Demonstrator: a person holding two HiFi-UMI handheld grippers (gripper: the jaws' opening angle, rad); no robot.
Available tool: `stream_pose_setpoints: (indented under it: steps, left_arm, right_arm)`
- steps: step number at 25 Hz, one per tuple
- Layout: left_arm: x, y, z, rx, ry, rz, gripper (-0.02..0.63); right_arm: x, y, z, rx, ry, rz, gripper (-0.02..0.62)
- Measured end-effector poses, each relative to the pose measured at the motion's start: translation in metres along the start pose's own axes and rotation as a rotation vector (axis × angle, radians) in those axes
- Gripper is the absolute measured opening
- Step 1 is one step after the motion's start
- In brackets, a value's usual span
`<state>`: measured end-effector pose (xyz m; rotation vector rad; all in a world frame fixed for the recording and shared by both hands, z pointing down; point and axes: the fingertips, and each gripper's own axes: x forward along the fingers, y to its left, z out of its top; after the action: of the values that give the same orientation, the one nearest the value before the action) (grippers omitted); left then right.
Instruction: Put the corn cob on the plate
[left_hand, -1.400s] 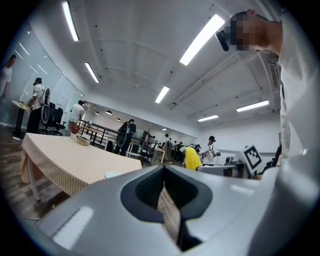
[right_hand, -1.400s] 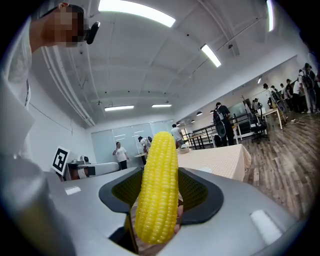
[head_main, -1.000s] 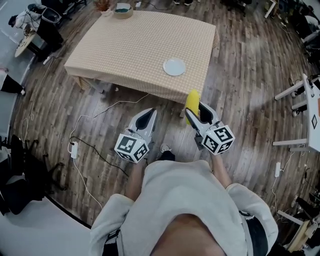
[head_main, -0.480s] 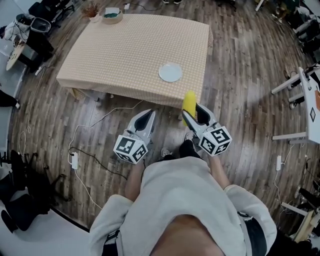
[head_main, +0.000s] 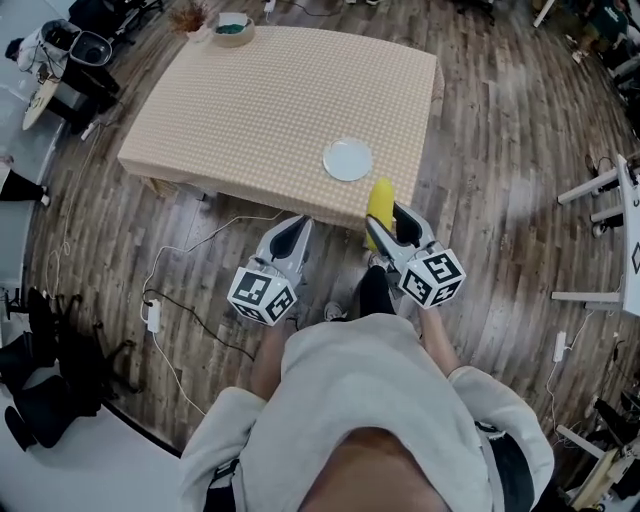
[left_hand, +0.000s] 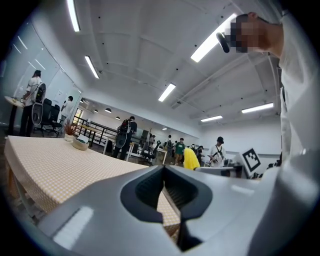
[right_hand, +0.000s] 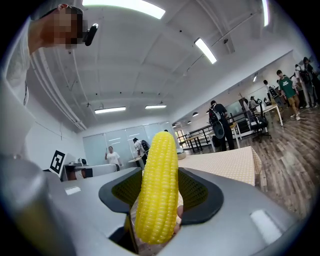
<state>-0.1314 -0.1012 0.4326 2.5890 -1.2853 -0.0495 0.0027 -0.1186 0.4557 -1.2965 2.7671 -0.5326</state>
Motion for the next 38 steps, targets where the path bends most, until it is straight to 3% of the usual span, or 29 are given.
stream_pose_setpoints:
  steps: [12, 19, 30, 38]
  left_arm:
    - [0.124, 0.046, 0.039, 0.039, -0.037, 0.109, 0.008]
    - [0.158, 0.063, 0.051, 0.041, -0.035, 0.166, 0.008]
    - [0.175, 0.111, 0.063, 0.031, -0.019, 0.118, 0.008]
    - [0.179, 0.128, 0.046, -0.017, 0.019, 0.091, 0.008]
  right_arm:
    - [0.092, -0.103, 0.057, -0.004, -0.001, 0.13, 0.227]
    - [0.131, -0.132, 0.081, -0.035, 0.016, 0.199, 0.227]
    - [0.172, -0.135, 0.079, -0.007, 0.027, 0.137, 0.227]
    - [0.18, -0.142, 0.058, 0.021, 0.072, 0.082, 0.227]
